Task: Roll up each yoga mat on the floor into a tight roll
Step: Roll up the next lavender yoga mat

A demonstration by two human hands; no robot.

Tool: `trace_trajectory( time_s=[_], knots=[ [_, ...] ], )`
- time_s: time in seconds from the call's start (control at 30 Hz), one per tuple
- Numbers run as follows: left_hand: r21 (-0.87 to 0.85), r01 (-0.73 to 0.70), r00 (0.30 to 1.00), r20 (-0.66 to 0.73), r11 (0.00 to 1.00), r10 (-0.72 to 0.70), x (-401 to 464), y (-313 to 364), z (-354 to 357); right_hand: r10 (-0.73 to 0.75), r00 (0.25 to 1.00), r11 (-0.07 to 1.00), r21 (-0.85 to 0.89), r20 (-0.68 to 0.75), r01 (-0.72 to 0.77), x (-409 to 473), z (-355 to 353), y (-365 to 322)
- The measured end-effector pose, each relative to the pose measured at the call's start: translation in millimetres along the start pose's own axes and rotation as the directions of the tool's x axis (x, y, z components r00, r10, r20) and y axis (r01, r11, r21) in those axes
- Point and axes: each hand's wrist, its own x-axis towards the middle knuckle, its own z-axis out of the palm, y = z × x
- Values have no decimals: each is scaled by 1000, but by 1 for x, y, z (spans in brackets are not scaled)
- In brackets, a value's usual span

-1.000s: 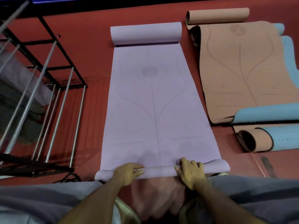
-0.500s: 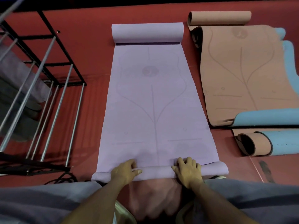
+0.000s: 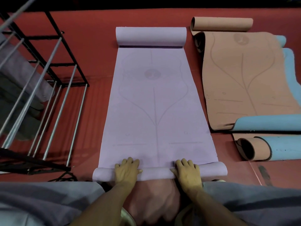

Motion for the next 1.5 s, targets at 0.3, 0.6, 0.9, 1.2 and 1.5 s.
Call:
trace_trajectory(
  time_s=[0.3, 0.6, 0.9, 1.2, 1.5],
  knots=[
    [35, -196, 976, -88, 980, 198, -14, -22, 15, -34, 999, 997, -67, 0, 34, 5, 5, 3],
    [-100, -161, 987, -40, 982, 158, -3, -29, -11, -103, 995, 993, -56, 8, 103, 11, 8, 8],
    [-80, -125, 986, -117, 989, 115, 2, -35, 2, -132, 991, 986, -108, -4, 130, 20, 2, 8],
    [3, -242, 938, -255, 970, 234, -10, -33, 11, -87, 996, 996, -15, -36, 86, 32, -2, 8],
    [102, -159, 964, -200, 982, 177, 5, -29, 9, -104, 984, 994, -43, -147, 99, 25, 2, 2]
  ],
)
